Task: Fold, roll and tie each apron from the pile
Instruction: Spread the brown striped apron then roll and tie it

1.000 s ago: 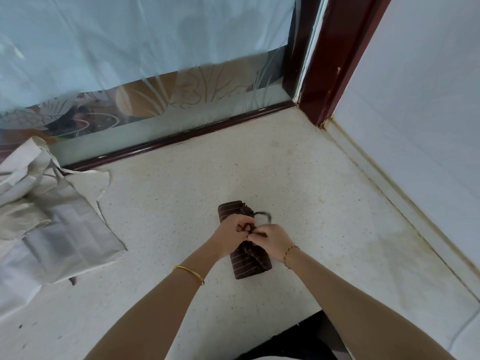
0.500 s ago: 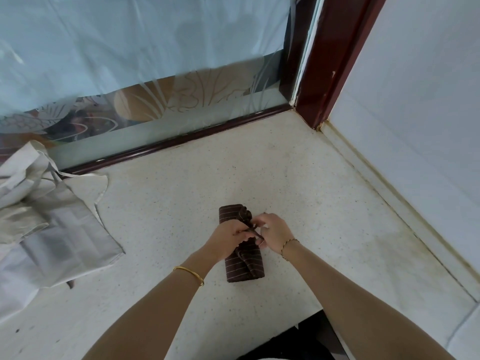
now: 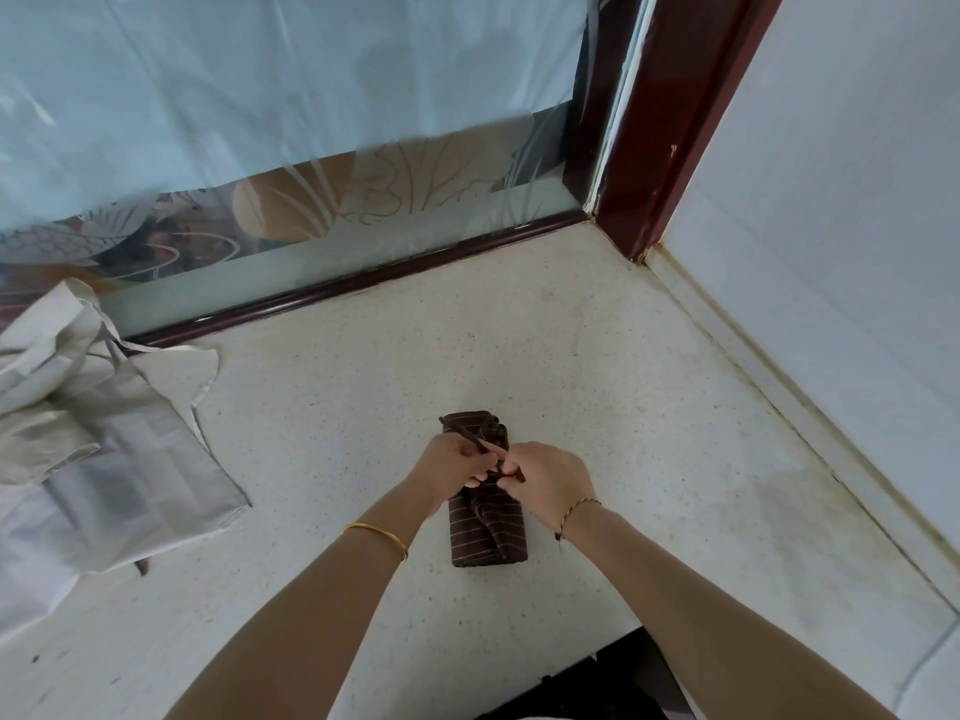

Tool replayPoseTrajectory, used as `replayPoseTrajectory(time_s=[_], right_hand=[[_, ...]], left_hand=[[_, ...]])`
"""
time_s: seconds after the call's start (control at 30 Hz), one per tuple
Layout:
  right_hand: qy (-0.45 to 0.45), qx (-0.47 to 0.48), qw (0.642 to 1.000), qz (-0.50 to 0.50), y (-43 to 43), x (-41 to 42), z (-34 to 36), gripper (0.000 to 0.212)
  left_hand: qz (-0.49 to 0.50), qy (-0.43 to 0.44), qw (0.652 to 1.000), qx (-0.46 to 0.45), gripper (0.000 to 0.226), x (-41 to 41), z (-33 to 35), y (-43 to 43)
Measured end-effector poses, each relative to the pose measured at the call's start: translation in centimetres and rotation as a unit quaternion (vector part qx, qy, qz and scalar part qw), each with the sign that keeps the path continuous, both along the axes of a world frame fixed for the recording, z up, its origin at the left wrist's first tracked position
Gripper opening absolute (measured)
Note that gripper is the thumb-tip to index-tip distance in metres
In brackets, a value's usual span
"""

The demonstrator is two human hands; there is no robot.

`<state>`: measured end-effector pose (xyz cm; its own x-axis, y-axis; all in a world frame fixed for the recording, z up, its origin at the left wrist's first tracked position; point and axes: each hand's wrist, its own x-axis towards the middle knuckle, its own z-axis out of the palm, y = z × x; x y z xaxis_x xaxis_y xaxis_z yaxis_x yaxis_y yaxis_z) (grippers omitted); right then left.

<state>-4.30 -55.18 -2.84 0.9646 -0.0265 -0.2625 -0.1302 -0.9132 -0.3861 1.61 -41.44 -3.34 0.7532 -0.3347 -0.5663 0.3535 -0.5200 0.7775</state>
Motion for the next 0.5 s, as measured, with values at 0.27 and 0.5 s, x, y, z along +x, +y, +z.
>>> replayPoseTrajectory(time_s=[0.27,0.5], right_hand=[[-0.028,0.198,0.972,-0.125,-0.1,-0.4,-1.2,0.011],[0.040,0.311,0.936,-0.158,0.4,0.4,-1.6,0.021]], left_hand=[[-0.063,-0.067,0.996,-0.008,0.016,-0.5,-0.1,0.3],[-0.206,-0.316,0.912,0.159,0.018,-1.6,-0.3,-0.1]])
